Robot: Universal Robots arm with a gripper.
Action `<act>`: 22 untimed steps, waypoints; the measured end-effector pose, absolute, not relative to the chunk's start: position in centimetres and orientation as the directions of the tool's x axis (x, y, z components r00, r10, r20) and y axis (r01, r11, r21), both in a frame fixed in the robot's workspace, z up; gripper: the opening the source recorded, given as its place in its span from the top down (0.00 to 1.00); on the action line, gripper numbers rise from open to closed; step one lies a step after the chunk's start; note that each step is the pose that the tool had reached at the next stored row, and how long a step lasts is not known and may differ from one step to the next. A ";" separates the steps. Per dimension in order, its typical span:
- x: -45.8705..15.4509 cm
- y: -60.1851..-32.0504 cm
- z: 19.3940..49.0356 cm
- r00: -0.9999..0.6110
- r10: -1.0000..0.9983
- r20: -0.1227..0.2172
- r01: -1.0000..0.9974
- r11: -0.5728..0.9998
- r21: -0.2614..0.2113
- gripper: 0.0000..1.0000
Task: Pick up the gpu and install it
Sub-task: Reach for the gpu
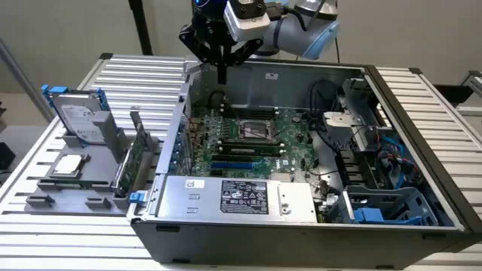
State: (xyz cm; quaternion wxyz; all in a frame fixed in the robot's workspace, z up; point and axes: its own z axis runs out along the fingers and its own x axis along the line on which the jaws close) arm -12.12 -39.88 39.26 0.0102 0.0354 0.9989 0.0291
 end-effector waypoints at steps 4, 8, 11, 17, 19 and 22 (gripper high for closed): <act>-12.1 -39.9 39.3 -0.997 0.071 -0.018 0.070 0.996 0.063 1.00; -12.1 -39.9 39.3 -0.997 0.072 -0.018 0.070 0.995 0.068 1.00; -12.1 -39.9 39.3 -0.997 0.072 -0.017 0.070 0.995 0.071 1.00; -13.2 -40.9 39.3 -0.997 0.072 -0.017 0.070 0.994 0.078 1.00; -14.1 -41.3 39.3 -0.997 0.072 -0.017 0.070 0.994 0.080 1.00; -15.3 -41.9 39.3 -0.997 0.072 -0.017 0.070 0.994 0.080 1.00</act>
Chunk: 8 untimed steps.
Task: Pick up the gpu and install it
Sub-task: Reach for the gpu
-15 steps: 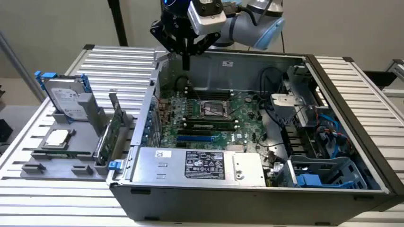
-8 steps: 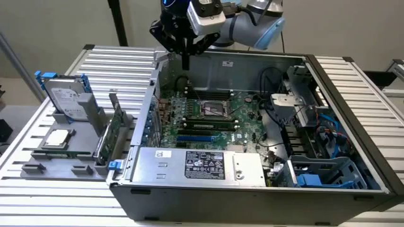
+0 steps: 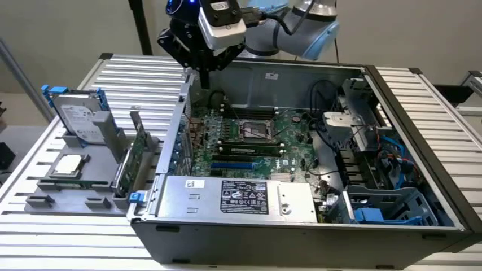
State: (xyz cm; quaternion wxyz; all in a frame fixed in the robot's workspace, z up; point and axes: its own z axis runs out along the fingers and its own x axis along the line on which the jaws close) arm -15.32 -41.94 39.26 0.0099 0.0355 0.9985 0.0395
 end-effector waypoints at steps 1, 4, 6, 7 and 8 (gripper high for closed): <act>-15.8 -42.1 39.3 -0.997 0.072 -0.017 0.070 0.994 0.079 1.00; -17.1 -42.5 39.3 -0.997 0.072 -0.017 0.070 0.994 0.079 1.00; -18.0 -42.7 39.2 -0.997 0.072 -0.017 0.070 0.994 0.079 1.00; -18.5 -42.8 39.2 -0.997 0.072 -0.017 0.070 0.994 0.078 1.00; -19.0 -42.8 39.2 -0.997 0.072 -0.017 0.070 0.995 0.078 1.00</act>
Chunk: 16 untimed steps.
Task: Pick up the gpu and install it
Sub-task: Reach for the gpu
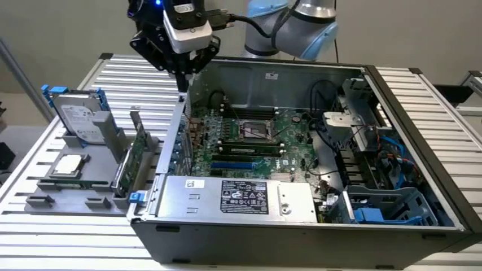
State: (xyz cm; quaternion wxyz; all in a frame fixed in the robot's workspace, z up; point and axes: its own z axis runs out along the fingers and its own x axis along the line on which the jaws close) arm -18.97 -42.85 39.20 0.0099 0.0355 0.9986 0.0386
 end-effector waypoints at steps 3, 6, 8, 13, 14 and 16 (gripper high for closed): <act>-20.3 -43.0 39.1 -0.997 0.072 -0.017 0.070 0.995 0.076 1.00; -21.7 -43.2 39.0 -0.997 0.072 -0.017 0.070 0.995 0.074 1.00; -22.6 -43.3 38.9 -0.997 0.072 -0.018 0.070 0.995 0.071 1.00; -24.9 -43.4 38.6 -0.997 0.071 -0.018 0.070 0.995 0.065 1.00; -25.3 -43.4 38.5 -0.997 0.071 -0.018 0.070 0.996 0.064 1.00; -26.2 -43.5 38.4 -0.997 0.072 -0.018 0.070 0.996 0.062 1.00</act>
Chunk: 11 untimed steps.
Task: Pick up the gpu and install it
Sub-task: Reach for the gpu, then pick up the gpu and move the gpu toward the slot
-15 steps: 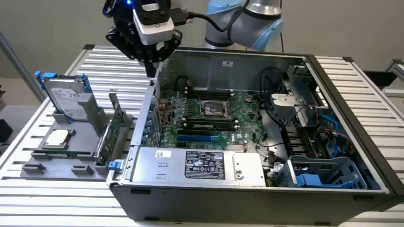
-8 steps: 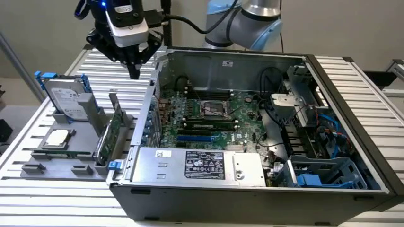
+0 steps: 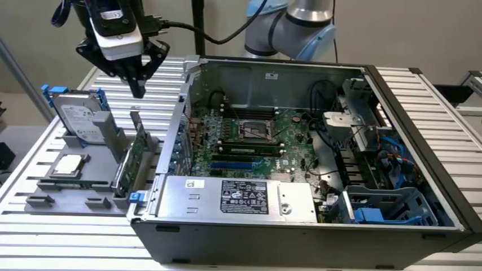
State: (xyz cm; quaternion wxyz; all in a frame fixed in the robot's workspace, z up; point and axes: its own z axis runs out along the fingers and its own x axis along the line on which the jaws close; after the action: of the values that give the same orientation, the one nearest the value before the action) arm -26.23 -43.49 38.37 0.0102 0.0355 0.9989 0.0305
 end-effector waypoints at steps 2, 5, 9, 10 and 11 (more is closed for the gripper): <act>-27.1 -43.6 38.2 -0.997 0.071 -0.018 0.070 0.996 0.060 1.00; -28.2 -43.8 37.9 -0.997 0.071 -0.017 0.070 0.996 0.059 1.00; -29.3 -44.3 37.5 -0.997 0.071 -0.014 0.070 0.996 0.059 1.00; -29.6 -44.4 37.4 -0.997 0.071 -0.014 0.070 0.996 0.058 1.00; -29.9 -44.5 37.2 -0.997 0.071 -0.014 0.070 0.996 0.058 1.00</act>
State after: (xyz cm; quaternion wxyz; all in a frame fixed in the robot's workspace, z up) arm -29.87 -44.54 37.22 0.0081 0.0355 0.9989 0.0290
